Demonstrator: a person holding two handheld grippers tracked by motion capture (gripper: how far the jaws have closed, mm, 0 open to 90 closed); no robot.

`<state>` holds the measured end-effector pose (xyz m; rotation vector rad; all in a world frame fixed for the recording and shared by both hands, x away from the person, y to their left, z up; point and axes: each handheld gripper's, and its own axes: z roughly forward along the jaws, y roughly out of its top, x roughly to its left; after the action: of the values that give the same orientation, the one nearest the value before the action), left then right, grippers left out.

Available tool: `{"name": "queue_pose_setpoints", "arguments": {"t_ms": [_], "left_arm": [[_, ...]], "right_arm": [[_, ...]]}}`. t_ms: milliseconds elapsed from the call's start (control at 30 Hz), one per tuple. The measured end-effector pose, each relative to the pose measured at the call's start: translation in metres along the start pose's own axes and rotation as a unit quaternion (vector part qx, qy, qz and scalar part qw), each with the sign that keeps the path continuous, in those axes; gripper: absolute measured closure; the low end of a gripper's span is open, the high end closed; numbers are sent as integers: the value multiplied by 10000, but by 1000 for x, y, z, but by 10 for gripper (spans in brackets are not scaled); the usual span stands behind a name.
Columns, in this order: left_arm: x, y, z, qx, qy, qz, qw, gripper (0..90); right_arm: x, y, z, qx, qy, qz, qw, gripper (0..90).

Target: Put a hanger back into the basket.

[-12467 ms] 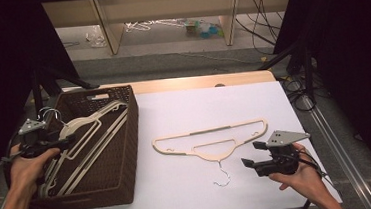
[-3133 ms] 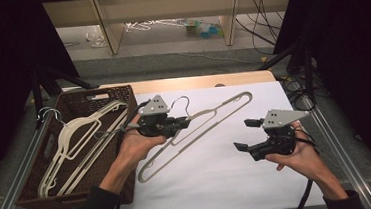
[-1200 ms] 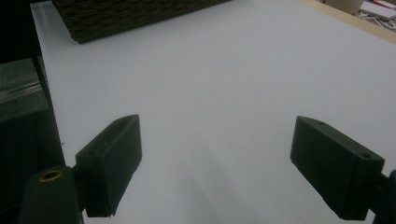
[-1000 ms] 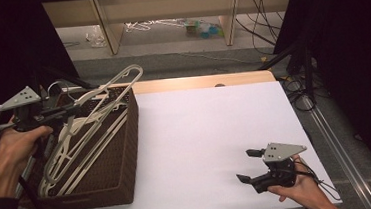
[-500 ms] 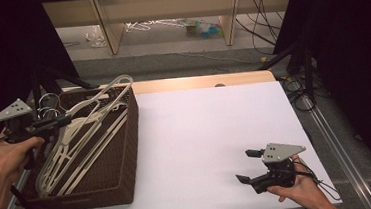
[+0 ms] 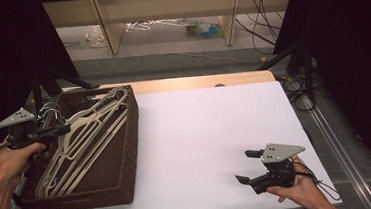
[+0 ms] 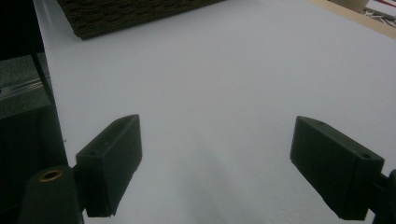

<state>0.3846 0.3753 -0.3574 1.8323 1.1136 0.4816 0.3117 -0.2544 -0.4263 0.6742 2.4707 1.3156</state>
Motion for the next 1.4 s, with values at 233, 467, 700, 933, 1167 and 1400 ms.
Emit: {"name": "queue_pose_setpoints", "arguments": {"t_ms": [233,467,700,933,1167,1400], "left_arm": [[-3,-9,14,177,-61,-33,9998,854],[-3,-10,27,484,246,91,9985,850],[7,-13,35,883,800,219,9926,802],[16,-23,32,1084,1358,140,9847,680],[9,-24,21,835,1381,161,9868,569],[-26,-18,14,-95,1084,36,9941,453]], "right_arm": [[1,0,1,16,20,14,10000,177],[1,-1,2,43,52,-9,10000,178],[1,-1,3,55,64,-12,10000,179],[2,-1,4,88,90,-7,9999,179],[2,-2,5,82,68,-2,9999,179],[1,-1,3,-19,-9,74,10000,180]]}}
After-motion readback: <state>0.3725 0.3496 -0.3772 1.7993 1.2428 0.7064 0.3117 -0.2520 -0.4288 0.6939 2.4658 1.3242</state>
